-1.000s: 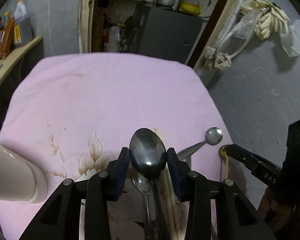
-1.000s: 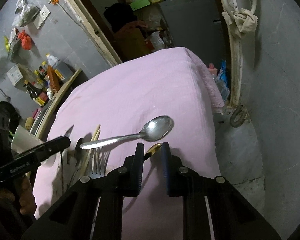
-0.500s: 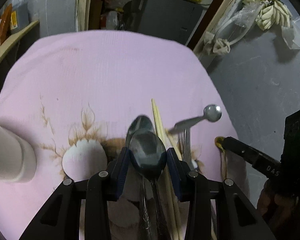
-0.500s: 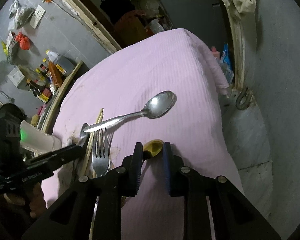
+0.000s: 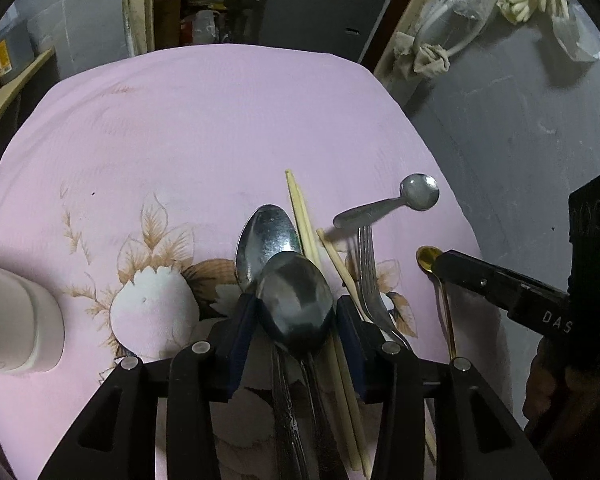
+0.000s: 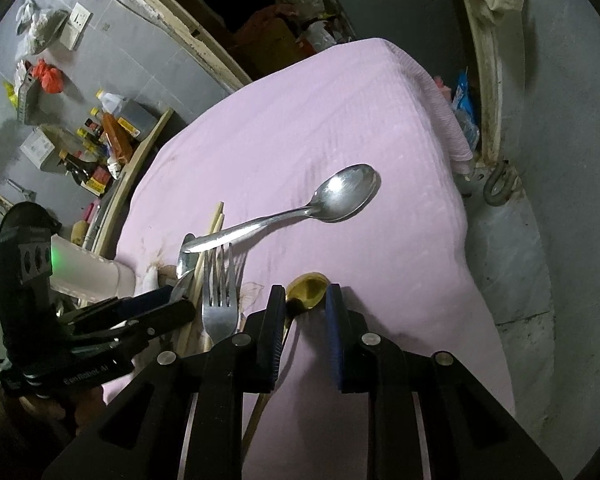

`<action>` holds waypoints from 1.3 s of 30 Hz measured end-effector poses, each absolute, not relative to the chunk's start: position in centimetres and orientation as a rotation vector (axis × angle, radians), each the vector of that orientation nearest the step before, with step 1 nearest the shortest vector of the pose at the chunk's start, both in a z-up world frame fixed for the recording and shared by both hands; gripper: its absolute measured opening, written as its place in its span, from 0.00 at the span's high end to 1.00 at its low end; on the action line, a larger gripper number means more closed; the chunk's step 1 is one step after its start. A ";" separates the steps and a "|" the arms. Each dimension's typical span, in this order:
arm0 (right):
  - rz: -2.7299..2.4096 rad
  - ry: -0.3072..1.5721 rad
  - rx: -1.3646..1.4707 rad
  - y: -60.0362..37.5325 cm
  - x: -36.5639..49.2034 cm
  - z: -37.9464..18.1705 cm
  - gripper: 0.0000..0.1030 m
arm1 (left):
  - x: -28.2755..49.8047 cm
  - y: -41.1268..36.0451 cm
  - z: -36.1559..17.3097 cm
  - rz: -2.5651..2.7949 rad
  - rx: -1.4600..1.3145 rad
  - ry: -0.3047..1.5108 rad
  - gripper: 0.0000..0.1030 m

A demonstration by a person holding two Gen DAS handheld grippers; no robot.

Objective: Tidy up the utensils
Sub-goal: 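Lift both spoons and carry them toward the white caddy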

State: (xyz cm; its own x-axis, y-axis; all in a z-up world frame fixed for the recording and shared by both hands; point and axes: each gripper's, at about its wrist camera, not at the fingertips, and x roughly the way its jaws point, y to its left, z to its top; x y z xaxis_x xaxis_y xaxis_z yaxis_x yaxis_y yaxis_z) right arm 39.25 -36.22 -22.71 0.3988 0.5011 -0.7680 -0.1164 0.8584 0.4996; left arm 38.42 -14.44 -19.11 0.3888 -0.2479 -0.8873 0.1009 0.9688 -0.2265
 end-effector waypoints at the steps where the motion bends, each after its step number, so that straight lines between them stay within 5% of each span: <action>1: 0.405 1.101 0.398 -36.2 39.3 -22.7 0.82 | 38.4 -14.6 -19.1 -0.224 -0.131 1.151 0.62; 12: 0.428 1.096 0.499 -35.1 37.7 -22.2 0.98 | 37.0 -13.4 -18.4 -0.209 -0.214 1.099 0.66; 24: 0.369 1.076 0.466 -34.5 34.7 -20.9 0.98 | 33.3 -11.9 -15.6 -0.236 -0.200 0.950 0.66; 39: 0.394 0.606 0.487 -30.7 30.0 -9.5 0.98 | 28.2 -5.8 -6.3 -0.229 -0.195 0.642 0.66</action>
State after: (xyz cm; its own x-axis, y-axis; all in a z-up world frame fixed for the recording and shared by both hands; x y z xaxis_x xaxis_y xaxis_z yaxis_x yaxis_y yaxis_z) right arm 30.00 -30.72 -9.54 0.7550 0.4846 -0.4418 -0.2078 0.8158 0.5397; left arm 28.20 -5.84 -6.29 0.7772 -0.2705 -0.5682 0.1503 0.9566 -0.2498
